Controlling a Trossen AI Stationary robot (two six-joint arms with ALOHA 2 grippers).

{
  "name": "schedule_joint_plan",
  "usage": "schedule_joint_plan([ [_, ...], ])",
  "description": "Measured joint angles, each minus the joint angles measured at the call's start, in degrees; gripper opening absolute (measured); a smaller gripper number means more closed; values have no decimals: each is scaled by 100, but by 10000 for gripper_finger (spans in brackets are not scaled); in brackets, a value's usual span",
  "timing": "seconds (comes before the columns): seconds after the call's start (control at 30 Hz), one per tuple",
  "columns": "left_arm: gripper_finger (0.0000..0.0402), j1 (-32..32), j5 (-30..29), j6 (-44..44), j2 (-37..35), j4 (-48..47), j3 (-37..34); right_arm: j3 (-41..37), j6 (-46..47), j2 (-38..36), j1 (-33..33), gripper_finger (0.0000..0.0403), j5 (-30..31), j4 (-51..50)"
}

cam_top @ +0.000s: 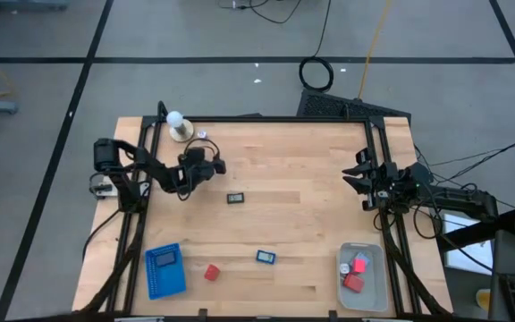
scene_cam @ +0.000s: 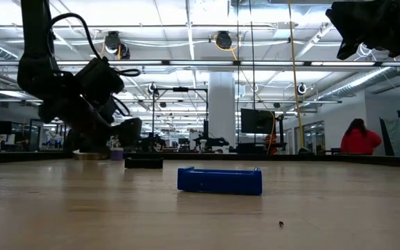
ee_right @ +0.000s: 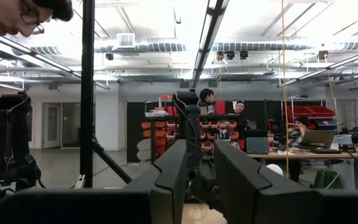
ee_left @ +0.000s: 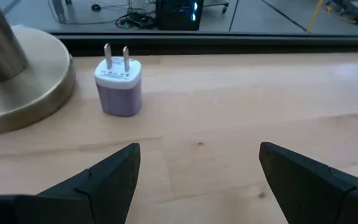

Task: Pick & Place Office items
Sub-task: Put the purple charger adapter into the gray bin

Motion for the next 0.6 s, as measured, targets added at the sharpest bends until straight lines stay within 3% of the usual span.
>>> schedule_joint_plan([
  [0.17, 333, 19, -195, 153, 0, -25, -129, 0, 1, 0, 0, 74, 1, 0],
  [0.43, 333, -76, -1941, -915, 0, 47, -515, 0, -1, 0, 0, 73, 0, 0],
  [0.6, 333, -79, -2114, -964, 0, -125, -537, -2, -1, 0, 0, 75, 0, 0],
])
